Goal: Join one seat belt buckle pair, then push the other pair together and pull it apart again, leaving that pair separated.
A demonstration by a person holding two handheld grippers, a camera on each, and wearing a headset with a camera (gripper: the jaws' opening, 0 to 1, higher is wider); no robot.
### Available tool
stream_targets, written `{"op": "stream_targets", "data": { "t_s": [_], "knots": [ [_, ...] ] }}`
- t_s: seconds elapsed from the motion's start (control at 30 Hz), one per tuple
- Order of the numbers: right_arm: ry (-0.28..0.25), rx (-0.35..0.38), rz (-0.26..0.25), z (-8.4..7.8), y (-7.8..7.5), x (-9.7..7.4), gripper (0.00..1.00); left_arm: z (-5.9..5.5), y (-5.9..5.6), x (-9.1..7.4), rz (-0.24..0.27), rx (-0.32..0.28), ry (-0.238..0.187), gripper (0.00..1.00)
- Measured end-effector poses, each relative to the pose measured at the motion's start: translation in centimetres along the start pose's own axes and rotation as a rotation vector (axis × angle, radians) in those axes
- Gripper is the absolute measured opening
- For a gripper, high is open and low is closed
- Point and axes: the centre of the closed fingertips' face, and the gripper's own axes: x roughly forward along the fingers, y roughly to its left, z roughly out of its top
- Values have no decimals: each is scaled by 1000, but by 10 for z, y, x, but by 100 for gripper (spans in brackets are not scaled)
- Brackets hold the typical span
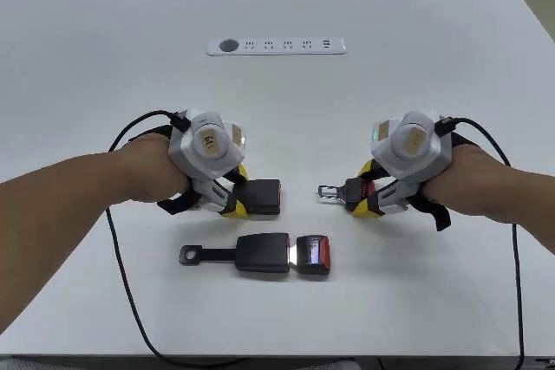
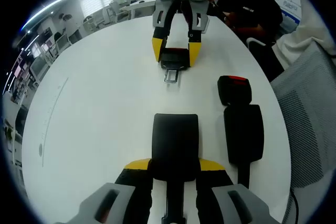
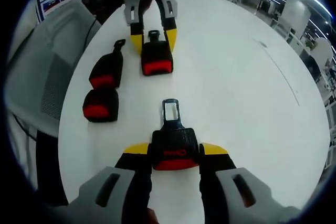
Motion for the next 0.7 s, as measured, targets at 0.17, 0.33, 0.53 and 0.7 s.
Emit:
{"op": "stream_targets", "data": {
  "t_s": [0.17,0.33,0.53,0.7],
  "knots": [
    [-15,-34,16,26,14,14,34,1,0,-1,-1,-1,-12,32],
    [-23,-39,18,42,17,25,34,0,1,-1,0,-1,-10,32],
    [-10,-45,8,42,17,25,34,-1,2,0,-7,5,-6,32],
    [-10,-53,5,42,17,24,34,0,1,0,-7,2,-5,32]
  ]
}}
